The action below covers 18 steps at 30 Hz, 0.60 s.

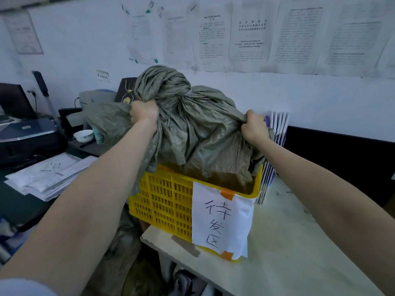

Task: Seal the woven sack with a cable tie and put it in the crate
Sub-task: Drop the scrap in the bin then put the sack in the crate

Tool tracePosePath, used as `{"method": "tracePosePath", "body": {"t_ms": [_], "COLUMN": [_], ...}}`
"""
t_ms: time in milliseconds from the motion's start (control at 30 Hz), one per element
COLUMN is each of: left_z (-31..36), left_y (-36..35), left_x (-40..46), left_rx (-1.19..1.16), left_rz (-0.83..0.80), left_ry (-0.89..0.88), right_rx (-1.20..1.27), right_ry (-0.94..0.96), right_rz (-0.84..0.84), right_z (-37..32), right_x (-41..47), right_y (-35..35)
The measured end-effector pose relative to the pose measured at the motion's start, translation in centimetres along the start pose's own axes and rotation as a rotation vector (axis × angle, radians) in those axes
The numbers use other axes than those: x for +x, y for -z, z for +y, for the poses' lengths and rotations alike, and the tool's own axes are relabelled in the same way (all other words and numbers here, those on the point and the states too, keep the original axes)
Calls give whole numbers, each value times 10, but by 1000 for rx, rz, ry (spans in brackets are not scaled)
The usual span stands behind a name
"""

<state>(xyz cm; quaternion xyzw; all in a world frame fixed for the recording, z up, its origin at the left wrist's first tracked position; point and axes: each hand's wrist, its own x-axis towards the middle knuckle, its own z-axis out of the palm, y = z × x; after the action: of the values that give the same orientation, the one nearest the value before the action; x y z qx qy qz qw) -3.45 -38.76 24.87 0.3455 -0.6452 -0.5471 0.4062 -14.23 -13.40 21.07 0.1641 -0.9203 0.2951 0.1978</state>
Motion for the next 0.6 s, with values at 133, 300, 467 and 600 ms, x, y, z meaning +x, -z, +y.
{"method": "tracePosePath", "body": {"t_ms": [133,300,467,600], "left_z": [4,9,5,-48], "left_y": [13,12,-5,-28], "left_x": [32,91,64,50], "left_rx": [24,139,420,603], "left_rz": [-75,-209,-356,-435], "left_ry": [30,42,-72,-88], "right_rx": [38,70,9,-113], "right_ry": [32,54,40,72], "right_rz": [48,106,-31,-147], "right_z": [-17,-32,-15,15], "right_x": [13,28,34,15], "right_y": [1,-6,-27,-56]}}
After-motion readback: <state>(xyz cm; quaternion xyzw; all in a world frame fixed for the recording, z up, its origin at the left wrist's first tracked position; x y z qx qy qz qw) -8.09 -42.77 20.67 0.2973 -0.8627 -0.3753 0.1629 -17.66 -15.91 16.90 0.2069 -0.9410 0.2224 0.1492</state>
